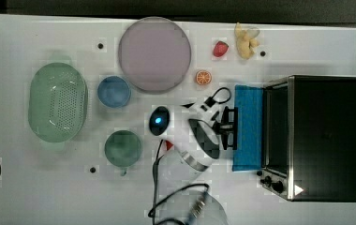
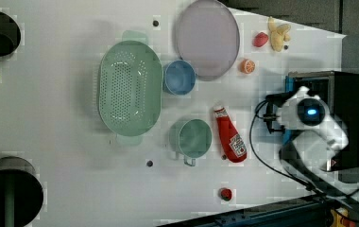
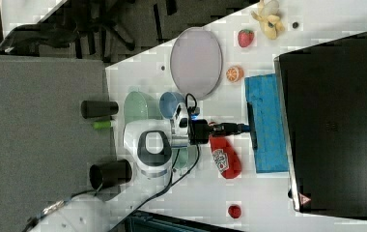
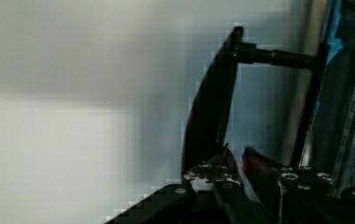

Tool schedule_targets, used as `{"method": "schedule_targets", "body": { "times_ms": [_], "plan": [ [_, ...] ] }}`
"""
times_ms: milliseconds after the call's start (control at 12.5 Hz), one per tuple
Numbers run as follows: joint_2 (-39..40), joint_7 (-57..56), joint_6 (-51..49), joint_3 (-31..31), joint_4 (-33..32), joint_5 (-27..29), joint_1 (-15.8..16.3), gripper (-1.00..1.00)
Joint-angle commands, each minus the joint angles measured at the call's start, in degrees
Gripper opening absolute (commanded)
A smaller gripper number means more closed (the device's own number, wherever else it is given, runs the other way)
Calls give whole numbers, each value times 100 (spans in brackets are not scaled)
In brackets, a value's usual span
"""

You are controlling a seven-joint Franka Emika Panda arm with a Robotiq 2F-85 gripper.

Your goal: Flap open oven.

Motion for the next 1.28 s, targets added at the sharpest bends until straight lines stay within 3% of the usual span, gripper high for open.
{"method": "schedule_targets", "body": {
  "times_ms": [80, 400, 640, 800, 1040, 1280],
  "plan": [
    [418, 1542, -186, 4, 195, -434, 261, -65],
    [655, 1548, -29, 1, 305, -439, 363, -65],
    [296, 1548, 234, -19, 305, -241, 315, -65],
    [-189, 1547, 296, -20, 306, 527, 264, -65],
    [-955, 1547, 200, -12, 304, 2177, 254, -65],
    [-1631, 1547, -133, -3, 304, 3207, 256, -65]
  ]
}}
